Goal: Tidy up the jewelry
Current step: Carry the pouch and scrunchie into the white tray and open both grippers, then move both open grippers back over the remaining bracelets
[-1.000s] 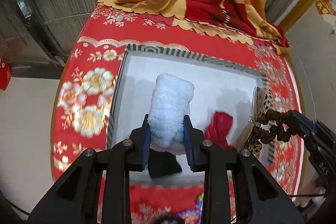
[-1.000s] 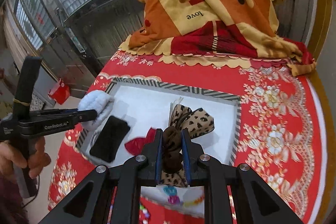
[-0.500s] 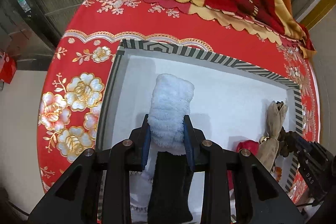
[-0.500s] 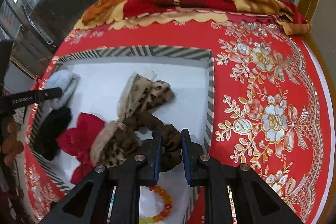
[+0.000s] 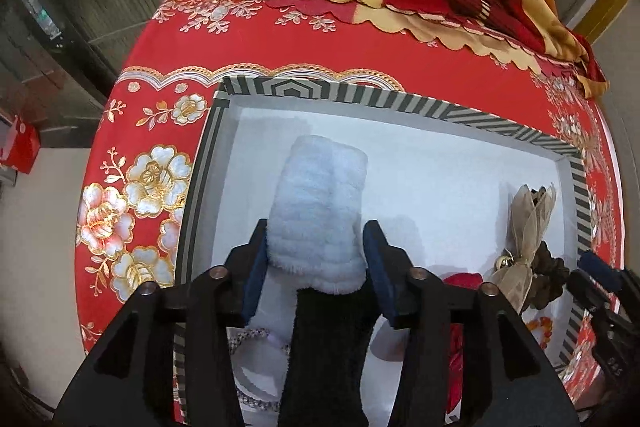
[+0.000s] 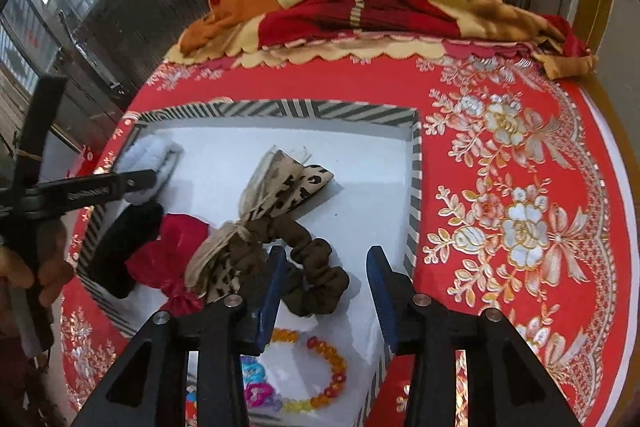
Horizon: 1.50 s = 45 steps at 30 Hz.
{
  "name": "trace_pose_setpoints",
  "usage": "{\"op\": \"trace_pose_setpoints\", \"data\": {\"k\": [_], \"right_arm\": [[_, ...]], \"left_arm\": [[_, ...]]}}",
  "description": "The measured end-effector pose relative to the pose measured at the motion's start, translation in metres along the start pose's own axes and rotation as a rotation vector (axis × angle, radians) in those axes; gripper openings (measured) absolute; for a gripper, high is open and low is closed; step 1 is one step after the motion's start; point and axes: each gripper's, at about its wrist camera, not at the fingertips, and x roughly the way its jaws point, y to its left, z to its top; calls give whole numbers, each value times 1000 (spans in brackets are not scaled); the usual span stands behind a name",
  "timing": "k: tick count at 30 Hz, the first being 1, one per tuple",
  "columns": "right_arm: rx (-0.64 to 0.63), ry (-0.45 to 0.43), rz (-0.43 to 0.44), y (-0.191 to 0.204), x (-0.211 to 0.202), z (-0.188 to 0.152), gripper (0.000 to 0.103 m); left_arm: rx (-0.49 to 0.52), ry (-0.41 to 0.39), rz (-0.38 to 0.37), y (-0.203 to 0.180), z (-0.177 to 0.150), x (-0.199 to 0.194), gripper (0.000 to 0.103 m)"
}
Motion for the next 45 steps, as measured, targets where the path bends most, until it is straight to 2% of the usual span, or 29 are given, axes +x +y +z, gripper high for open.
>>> {"op": "trace_pose_setpoints", "data": {"k": [9, 19, 33, 45], "right_arm": [[30, -55, 25, 7, -34, -18, 41], [28, -65, -10, 28, -63, -49, 41], [1, -67, -35, 49, -95, -94, 41], [-22, -69, -39, 57, -119, -131, 42]], "left_arm": [[5, -65, -3, -4, -19, -38, 50], [9, -131, 24, -3, -68, -88, 51], [-10, -149, 12, -6, -140, -125, 51], [-21, -133, 0, -10, -192, -142, 51]]}}
